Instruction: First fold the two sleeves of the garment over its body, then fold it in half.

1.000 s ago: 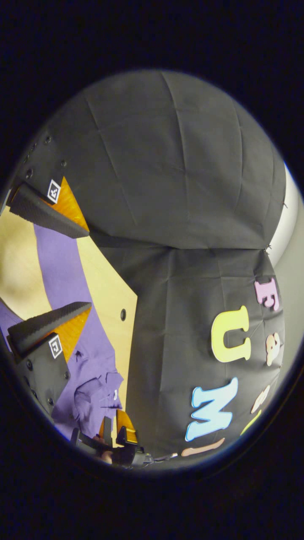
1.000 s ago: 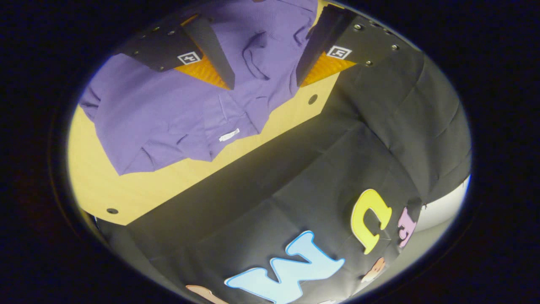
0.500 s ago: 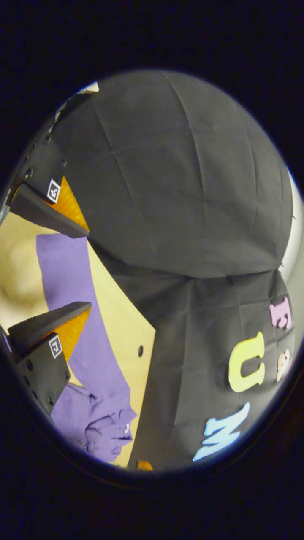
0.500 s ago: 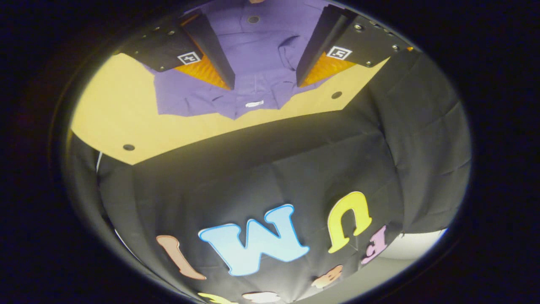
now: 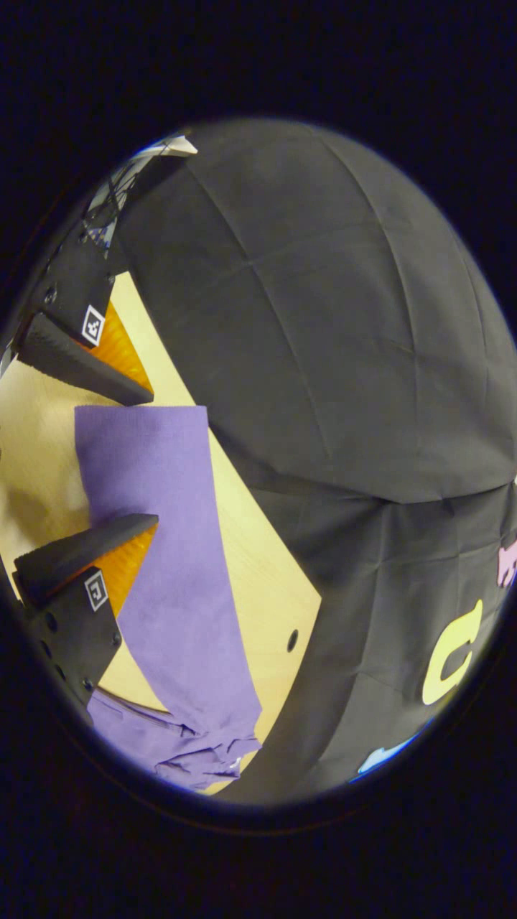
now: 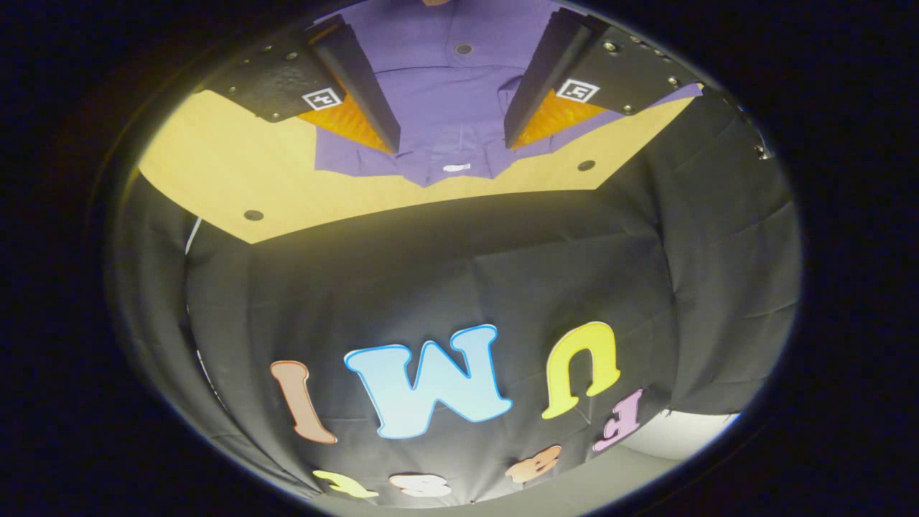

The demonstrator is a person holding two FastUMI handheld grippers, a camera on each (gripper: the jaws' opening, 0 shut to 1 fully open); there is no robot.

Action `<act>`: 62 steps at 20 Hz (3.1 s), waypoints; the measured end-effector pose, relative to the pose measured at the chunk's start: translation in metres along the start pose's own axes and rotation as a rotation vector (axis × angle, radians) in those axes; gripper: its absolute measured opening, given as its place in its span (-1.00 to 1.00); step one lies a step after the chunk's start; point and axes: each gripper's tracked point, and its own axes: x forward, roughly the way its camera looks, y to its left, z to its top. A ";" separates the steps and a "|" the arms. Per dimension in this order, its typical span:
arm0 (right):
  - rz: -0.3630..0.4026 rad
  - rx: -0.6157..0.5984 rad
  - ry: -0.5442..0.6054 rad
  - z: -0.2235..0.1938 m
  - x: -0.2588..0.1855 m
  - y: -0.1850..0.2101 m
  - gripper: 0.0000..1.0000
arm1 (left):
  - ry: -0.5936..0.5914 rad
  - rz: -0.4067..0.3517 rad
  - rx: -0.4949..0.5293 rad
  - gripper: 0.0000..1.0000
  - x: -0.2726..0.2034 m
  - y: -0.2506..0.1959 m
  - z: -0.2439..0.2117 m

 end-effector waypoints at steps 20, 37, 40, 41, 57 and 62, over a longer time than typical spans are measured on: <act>-0.271 -0.047 -0.090 0.042 -0.119 -0.095 0.67 | -0.119 -0.197 -0.050 -0.86 -0.028 -0.083 0.075; -0.444 0.015 -0.110 0.046 -0.193 -0.169 0.85 | -0.219 -0.798 0.114 -0.87 -0.186 -0.431 0.132; -0.460 0.016 -0.099 0.042 -0.200 -0.174 0.85 | -0.219 -0.871 0.185 -0.87 -0.209 -0.473 0.117; -0.465 0.015 -0.095 0.040 -0.202 -0.177 0.85 | -0.214 -0.895 0.207 -0.87 -0.215 -0.486 0.111; -0.414 -0.046 -0.032 0.027 -0.198 -0.173 0.85 | -0.121 -1.049 0.383 -0.82 -0.262 -0.607 0.020; -0.327 -0.082 -0.008 0.021 -0.185 -0.169 0.85 | -0.116 -1.080 0.387 -0.35 -0.276 -0.599 0.017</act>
